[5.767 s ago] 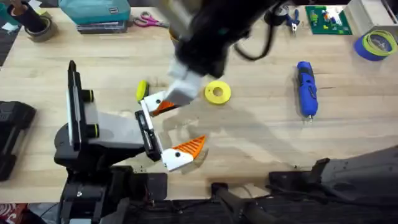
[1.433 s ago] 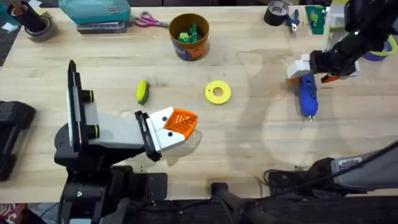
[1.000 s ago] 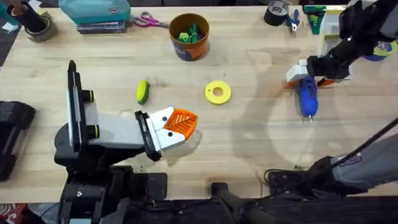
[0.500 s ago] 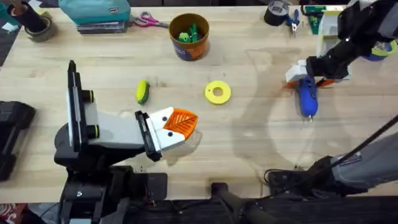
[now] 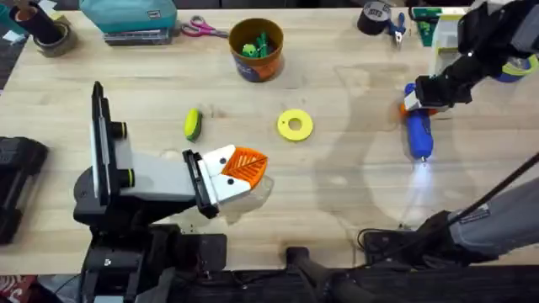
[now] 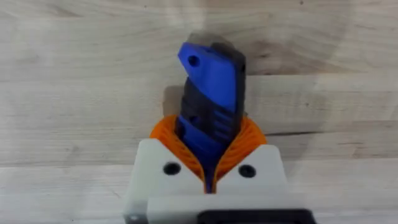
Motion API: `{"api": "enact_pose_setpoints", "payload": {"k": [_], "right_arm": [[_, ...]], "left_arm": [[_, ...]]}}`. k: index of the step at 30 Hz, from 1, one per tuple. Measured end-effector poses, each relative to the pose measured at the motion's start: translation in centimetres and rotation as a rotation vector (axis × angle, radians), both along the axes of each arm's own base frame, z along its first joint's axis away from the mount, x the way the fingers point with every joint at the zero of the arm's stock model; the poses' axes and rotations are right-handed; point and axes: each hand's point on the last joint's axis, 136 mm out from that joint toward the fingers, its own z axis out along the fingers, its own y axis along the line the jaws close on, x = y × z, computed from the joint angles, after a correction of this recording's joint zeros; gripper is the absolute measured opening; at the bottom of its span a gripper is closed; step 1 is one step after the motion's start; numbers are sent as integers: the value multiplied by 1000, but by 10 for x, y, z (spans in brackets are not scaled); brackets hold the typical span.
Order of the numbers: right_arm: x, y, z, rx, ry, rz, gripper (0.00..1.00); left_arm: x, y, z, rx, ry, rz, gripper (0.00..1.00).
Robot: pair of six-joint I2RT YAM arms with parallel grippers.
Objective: Pick up the gripper from the table and insert it into the empty holder that is missing its gripper. Then pick up a screw, insert it into the mounting hole, and use the screwdriver to tighten it. Finally, clean up the table by picking up the vegetable and placing it into the bucket.
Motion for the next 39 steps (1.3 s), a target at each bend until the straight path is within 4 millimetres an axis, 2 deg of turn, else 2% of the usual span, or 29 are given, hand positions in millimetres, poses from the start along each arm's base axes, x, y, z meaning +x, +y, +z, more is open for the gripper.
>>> {"api": "enact_pose_setpoints", "payload": {"k": [10, 12, 15, 18, 23, 26, 31, 39], "right_arm": [[1, 2, 5, 12, 1, 1, 24], [7, 3, 11, 25, -14, -1, 24], [26, 6, 31, 53, -85, -12, 24], [52, 11, 69, 81, -214, -16, 24], [91, 32, 161, 101, -470, 30, 24], [105, 55, 213, 108, -598, 91, 24], [117, 105, 272, 139, -738, 210, 24], [123, 193, 333, 207, -930, 409, 24]], "left_arm": [[0, 0, 0, 0, 0, 0, 5], [0, 0, 0, 0, 0, 0, 5], [0, 0, 0, 0, 0, 0, 5], [0, 0, 0, 0, 0, 0, 5], [0, 0, 0, 0, 0, 0, 5], [0, 0, 0, 0, 0, 0, 5], [0, 0, 0, 0, 0, 0, 5], [0, 0, 0, 0, 0, 0, 5]]}}
